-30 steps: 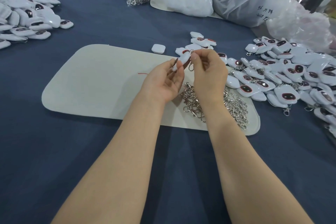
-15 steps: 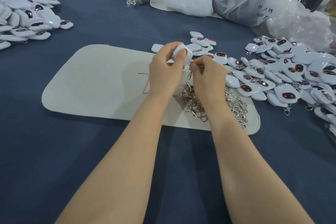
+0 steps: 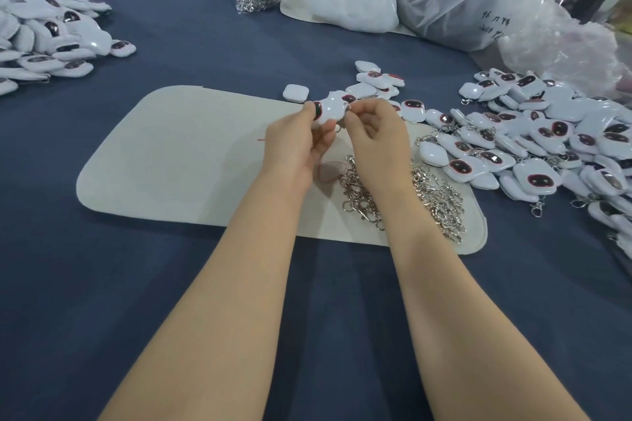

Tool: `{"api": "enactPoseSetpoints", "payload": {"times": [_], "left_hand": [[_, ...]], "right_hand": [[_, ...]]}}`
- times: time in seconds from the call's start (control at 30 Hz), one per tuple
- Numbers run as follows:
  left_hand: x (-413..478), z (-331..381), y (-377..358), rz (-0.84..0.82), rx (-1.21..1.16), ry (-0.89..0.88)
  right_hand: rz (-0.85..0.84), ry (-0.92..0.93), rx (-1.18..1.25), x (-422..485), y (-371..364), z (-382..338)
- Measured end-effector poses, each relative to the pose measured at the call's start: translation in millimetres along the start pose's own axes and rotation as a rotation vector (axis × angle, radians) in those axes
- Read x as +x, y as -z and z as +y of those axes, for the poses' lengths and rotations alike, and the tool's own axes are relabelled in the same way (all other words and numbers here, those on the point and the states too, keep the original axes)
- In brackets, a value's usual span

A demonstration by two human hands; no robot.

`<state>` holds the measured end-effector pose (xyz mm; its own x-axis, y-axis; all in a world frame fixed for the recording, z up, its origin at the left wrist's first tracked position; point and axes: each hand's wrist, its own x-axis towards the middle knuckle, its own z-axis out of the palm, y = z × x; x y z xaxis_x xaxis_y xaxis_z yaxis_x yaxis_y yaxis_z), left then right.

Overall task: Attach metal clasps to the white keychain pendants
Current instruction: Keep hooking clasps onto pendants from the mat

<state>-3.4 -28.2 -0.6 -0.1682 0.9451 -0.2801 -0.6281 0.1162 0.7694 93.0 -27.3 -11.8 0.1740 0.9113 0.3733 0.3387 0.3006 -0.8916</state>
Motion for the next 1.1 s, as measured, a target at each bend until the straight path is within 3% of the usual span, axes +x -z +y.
{"api": "enactPoseSetpoints", "payload": {"times": [0.1,0.23,0.43,0.6,0.97,1.03,1.1], "left_hand": [[-1.3,0.9,0.5,-0.028,-0.141,0.111],[-2.4,0.7,0.0,-0.028,-0.146,0.138],[-5.7,-0.3,-3.0,0.041,0.189,-0.173],[-10.2,-2.7,-5.3,-0.019,0.477,-0.447],[-5.1,-9.1,-5.5,0.033,0.713,-0.505],[-4.1,-8.8,-7.1,0.054,0.674,-0.478],[-2.5,-8.7,-7.3,0.056,0.587,-0.426]], "right_hand": [[0.031,0.020,0.014,0.0,0.1,0.3],[0.096,0.073,-0.057,0.0,1.7,1.3],[0.056,0.090,-0.230,1.7,7.1,3.3],[0.029,0.066,-0.320,2.1,6.4,5.4],[-0.160,0.024,-0.315,2.4,5.9,0.5],[-0.104,-0.041,-0.275,3.6,9.1,0.2],[0.131,-0.122,-0.087,8.2,14.1,-0.2]]}}
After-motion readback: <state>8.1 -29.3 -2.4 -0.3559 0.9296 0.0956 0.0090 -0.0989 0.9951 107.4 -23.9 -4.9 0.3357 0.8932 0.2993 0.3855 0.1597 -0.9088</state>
